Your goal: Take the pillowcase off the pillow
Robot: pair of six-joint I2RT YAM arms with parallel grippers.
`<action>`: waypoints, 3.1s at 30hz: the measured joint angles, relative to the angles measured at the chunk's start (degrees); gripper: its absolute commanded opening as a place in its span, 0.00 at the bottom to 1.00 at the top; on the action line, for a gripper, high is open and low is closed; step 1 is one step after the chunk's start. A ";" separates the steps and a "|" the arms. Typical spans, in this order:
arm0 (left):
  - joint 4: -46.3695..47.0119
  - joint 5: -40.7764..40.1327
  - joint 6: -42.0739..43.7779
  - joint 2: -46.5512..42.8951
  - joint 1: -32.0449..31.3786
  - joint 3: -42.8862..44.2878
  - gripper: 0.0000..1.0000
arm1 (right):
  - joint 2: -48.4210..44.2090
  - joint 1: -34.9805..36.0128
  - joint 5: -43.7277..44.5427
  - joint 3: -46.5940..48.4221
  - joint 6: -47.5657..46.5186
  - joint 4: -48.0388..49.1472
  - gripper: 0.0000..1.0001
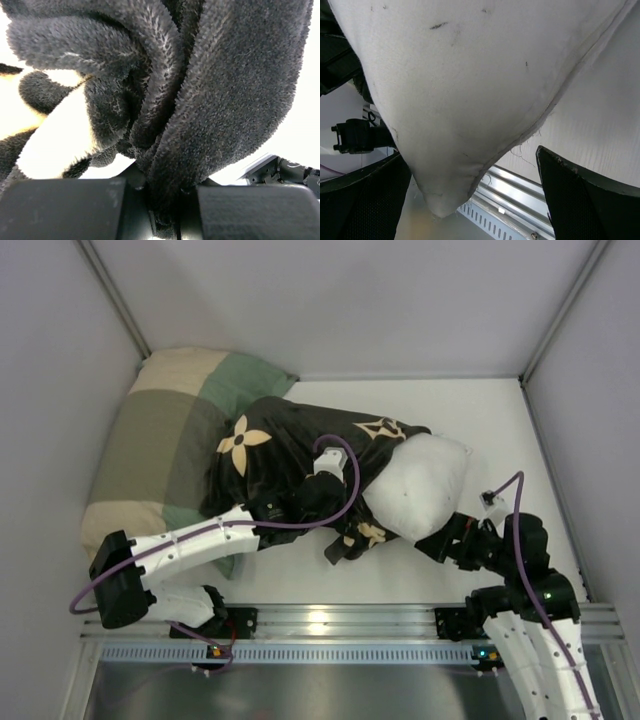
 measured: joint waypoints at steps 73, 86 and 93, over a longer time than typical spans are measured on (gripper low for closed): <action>9.35 13.38 4.81 -13.22 -0.22 -10.03 0.95 | -5.29 4.98 19.10 28.37 -2.91 -20.31 0.00; -5.77 5.35 24.52 23.76 -0.26 56.37 0.99 | -7.10 4.98 13.97 27.41 -3.61 -19.12 0.00; -15.37 3.72 30.62 37.90 -1.44 59.76 0.99 | -7.96 4.98 13.25 26.64 -4.74 -19.26 0.00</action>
